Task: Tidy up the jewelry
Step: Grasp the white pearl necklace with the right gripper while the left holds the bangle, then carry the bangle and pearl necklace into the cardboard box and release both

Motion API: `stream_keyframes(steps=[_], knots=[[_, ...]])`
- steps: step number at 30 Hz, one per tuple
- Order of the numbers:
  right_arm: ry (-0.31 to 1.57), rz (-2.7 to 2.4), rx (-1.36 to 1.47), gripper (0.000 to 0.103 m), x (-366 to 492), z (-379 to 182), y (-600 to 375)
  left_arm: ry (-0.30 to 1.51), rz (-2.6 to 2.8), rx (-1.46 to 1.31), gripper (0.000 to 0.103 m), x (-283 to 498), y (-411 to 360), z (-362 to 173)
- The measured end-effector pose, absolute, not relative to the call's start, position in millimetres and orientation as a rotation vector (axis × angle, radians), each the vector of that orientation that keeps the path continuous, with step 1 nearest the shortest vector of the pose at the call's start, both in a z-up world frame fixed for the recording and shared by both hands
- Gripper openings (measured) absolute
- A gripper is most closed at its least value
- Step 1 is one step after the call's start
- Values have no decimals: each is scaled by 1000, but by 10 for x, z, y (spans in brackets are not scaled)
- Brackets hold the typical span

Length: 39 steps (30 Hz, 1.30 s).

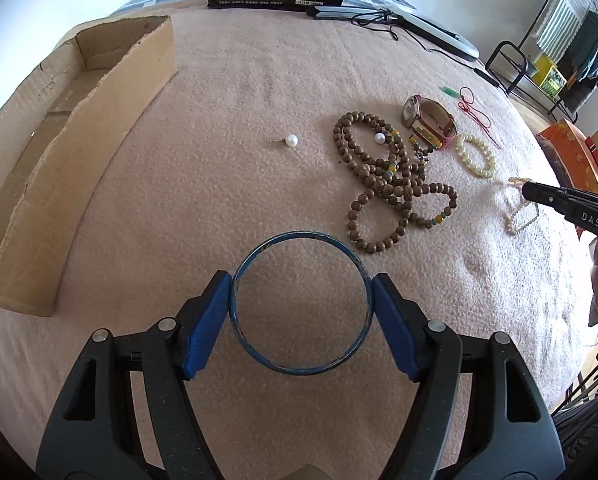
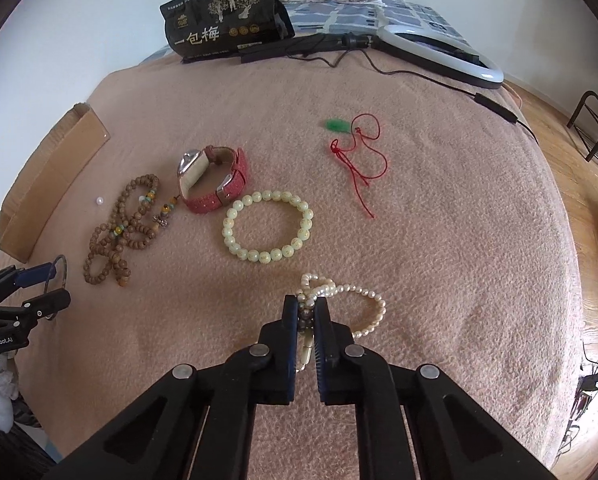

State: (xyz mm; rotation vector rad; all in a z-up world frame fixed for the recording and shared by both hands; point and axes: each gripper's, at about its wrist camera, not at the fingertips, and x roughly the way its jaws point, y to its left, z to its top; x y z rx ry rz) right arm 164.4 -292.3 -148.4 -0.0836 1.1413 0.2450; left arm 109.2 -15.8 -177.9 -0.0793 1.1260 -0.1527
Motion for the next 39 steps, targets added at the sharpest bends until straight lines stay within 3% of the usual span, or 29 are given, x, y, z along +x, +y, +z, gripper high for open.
stream_keyframes(steps=[21, 39], knots=[[900, 310, 15, 5, 1442, -556, -2756, 897, -130, -28, 73, 964, -27, -1090], [801, 498, -64, 5, 1348, -143, -1711, 791, -54, -43, 73, 835, 502, -610]])
